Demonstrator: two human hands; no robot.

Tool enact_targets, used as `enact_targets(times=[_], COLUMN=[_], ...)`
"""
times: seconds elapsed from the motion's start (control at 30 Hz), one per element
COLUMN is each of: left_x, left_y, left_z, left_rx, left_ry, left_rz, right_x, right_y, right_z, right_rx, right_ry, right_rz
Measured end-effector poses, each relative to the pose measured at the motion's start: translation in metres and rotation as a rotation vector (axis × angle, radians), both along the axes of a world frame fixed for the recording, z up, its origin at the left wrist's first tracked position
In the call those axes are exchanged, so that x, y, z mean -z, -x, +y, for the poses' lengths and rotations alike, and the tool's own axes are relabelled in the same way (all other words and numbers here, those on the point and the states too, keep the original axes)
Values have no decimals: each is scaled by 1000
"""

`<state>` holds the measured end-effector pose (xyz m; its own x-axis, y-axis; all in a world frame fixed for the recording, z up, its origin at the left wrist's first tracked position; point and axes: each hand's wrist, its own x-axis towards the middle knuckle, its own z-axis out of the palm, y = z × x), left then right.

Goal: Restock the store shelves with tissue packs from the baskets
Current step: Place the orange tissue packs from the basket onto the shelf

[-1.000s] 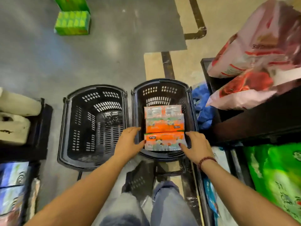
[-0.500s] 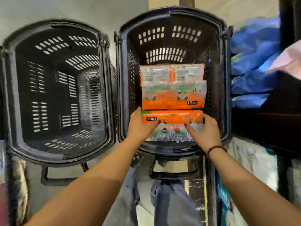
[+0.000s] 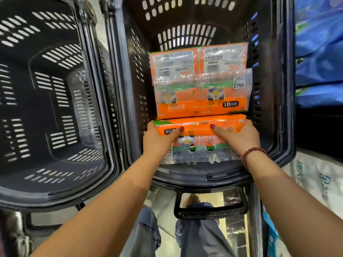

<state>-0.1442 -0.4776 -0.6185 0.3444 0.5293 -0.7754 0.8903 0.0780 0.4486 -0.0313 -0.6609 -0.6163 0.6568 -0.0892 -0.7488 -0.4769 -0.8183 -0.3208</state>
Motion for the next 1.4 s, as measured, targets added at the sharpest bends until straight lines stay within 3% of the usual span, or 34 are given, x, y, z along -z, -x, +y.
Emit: enact_targets(times=[0.23,0.43,0.63,0.8,1.03,1.4], left_x=[-17,-77,-178,-283,-418,-552], left_y=[-1,4,23,44,47,76], left_z=[-2,18,27,28,15,-64], left_rx=[-21,60,156,243,426,667], left_ry=[-73,-87,-195,-270,-332,-323], left_rz=[-41,-127,-151,-274,-506,-928], right_x=[-19,-81,-177,-280,-407,-538], right_y=[0,6,32,68,132,239], right_z=[-1,-3,-2,-7,-29,-95], right_rx=[2,75,196,329,599,858], right_ry=[12,-82,-196,-283,-285,-367], right_rz=[-80,-143,-221,-347,-598,-1000])
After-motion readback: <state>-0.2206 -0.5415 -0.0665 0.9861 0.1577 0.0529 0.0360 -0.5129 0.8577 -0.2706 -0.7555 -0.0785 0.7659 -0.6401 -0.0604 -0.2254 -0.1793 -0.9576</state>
